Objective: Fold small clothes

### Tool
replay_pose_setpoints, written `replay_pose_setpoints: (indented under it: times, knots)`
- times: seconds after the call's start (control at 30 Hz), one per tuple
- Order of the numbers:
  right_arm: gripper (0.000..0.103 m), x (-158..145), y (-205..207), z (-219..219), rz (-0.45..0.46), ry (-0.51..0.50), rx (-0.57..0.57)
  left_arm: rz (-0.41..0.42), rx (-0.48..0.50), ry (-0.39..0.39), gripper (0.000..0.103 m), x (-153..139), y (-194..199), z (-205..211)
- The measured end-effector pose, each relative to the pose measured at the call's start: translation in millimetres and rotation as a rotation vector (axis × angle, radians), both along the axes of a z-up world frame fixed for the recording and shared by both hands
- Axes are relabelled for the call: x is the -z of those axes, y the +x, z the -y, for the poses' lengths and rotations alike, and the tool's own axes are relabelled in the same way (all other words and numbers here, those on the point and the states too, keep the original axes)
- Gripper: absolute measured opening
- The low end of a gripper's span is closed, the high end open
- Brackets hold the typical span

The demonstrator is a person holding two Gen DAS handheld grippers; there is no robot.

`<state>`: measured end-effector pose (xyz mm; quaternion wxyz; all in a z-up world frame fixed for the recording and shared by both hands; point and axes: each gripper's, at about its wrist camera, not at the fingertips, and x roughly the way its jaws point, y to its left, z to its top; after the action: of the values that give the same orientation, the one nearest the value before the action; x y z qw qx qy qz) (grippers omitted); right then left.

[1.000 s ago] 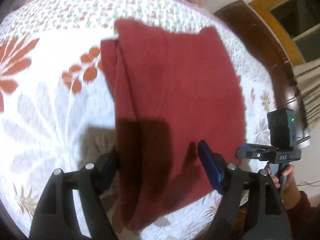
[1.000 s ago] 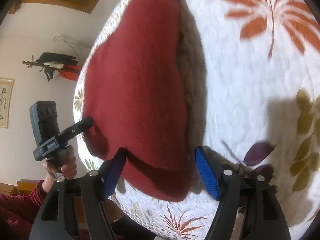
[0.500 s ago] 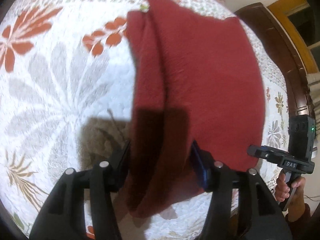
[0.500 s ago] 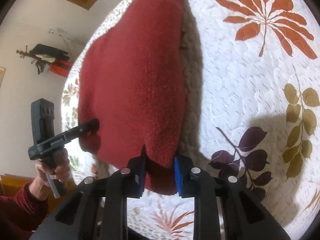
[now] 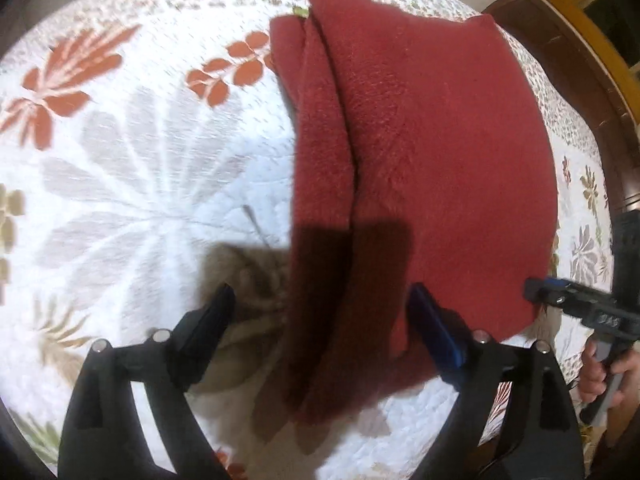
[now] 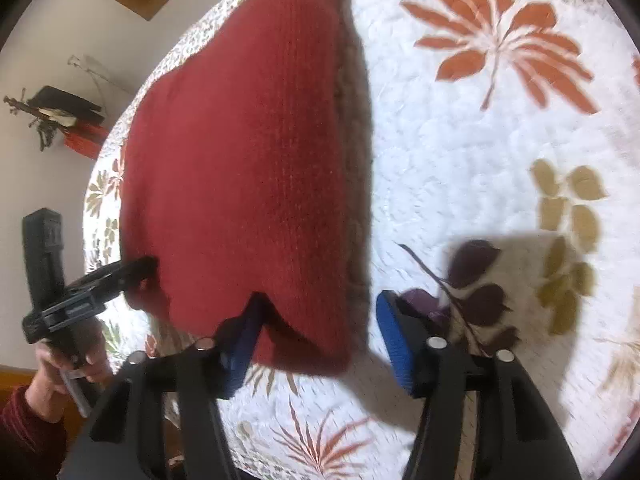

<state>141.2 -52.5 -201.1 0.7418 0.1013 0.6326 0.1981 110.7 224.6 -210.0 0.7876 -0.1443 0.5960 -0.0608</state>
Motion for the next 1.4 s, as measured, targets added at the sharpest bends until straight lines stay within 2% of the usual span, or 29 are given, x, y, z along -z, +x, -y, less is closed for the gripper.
replay_pose_setpoints:
  times: [0.03,0.1,0.27,0.3,0.5,0.7,0.9,1.4]
  knots:
    - [0.063,-6,-3,-1,0.006,-0.021,0.002,-0.006,-0.002,0.012,0.088,-5,-4,-1]
    - [0.086,-15,-7,-2,0.015,-0.052,0.006,-0.015,-0.013,0.043,0.090,-15,-12,-3]
    - [0.100,-48,-21,-13,0.090,-0.113,0.012,0.013,-0.069,0.100,0.094,-40,-34,-13]
    - [0.099,-51,-21,-11,0.098,-0.119,0.018,0.028,-0.079,0.123,0.094,-48,-39,-12]
    - [0.099,-80,-28,-20,0.141,-0.147,-0.001,0.048,-0.097,0.128,0.094,-77,-46,-11]
    - [0.099,-96,-37,-29,0.156,-0.182,0.010,0.039,-0.140,0.195,0.094,-97,-45,-7]
    - [0.099,-109,-46,-36,0.188,-0.234,-0.001,0.053,-0.105,0.269,0.095,-115,-51,2]
    - [0.099,-137,-60,-37,0.210,-0.237,0.012,0.105,-0.095,0.333,0.095,-151,-66,15]
